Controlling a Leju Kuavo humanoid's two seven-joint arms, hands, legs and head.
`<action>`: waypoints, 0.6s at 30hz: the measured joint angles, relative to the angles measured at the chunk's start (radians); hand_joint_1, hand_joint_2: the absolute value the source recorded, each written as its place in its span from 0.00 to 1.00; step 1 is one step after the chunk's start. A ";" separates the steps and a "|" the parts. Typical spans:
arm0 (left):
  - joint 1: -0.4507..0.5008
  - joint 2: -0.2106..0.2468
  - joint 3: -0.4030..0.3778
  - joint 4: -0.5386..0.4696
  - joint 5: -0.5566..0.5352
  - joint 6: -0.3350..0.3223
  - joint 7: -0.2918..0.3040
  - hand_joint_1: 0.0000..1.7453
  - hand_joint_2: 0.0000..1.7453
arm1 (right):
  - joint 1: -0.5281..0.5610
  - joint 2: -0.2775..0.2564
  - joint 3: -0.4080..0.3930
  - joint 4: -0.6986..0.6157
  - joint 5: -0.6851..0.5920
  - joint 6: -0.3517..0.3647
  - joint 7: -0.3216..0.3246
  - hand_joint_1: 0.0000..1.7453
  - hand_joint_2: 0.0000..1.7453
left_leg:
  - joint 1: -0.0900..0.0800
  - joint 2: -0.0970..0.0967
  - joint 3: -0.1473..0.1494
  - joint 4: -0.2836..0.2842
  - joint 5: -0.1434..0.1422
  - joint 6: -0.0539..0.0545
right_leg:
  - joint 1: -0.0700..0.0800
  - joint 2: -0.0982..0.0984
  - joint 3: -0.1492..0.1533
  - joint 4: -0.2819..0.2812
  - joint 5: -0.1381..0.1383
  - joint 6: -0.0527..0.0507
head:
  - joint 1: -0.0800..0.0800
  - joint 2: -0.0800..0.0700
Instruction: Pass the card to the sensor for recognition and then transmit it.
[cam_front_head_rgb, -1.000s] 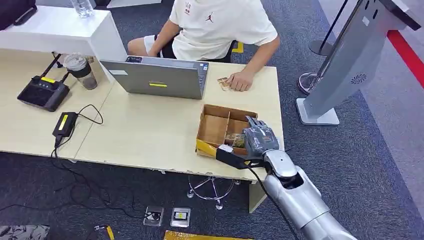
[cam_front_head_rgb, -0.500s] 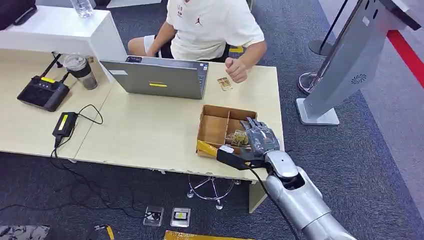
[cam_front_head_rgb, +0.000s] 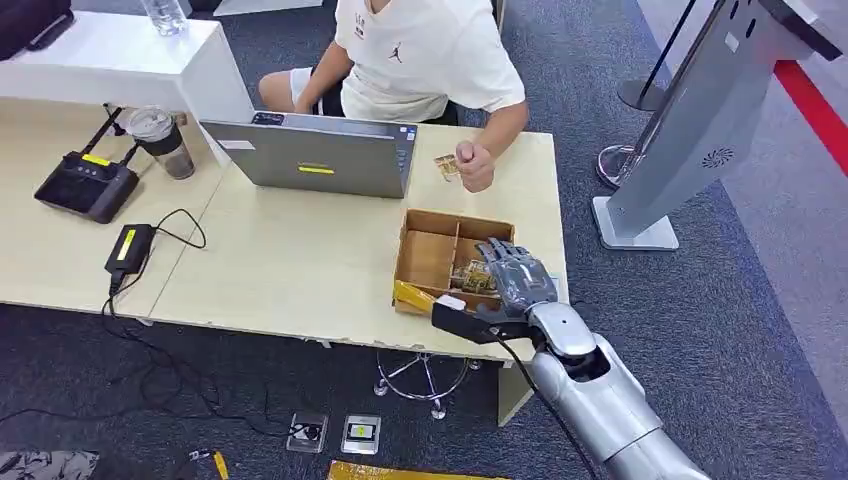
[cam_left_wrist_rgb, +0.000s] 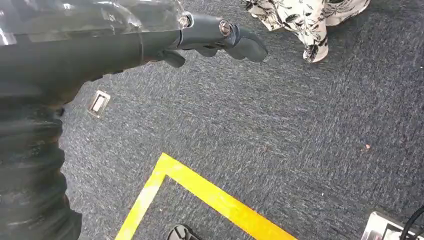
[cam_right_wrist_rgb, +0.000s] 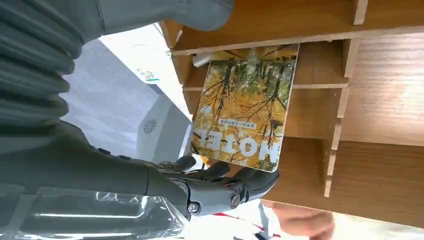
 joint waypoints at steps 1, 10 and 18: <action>0.000 0.000 0.000 0.000 0.000 0.000 0.000 0.00 1.00 | 0.001 0.000 0.000 -0.004 -0.002 0.005 -0.001 0.01 1.00 | 0.000 0.000 0.000 0.000 0.000 0.000 | 0.000 0.000 0.000 0.000 0.000 0.000 | 0.000 0.000; 0.000 0.000 0.000 0.000 0.000 0.000 0.000 0.00 1.00 | 0.004 0.000 0.000 -0.023 -0.012 0.017 -0.008 0.20 1.00 | 0.000 0.000 0.000 0.000 0.000 0.000 | 0.000 0.000 0.000 0.000 0.000 0.000 | 0.000 0.000; 0.000 0.000 0.000 0.000 0.000 0.000 0.000 0.00 1.00 | 0.005 -0.001 0.000 -0.031 -0.012 0.018 -0.008 0.41 1.00 | 0.000 0.000 0.000 0.000 0.000 0.000 | 0.000 0.000 0.000 0.000 0.000 0.000 | 0.000 0.000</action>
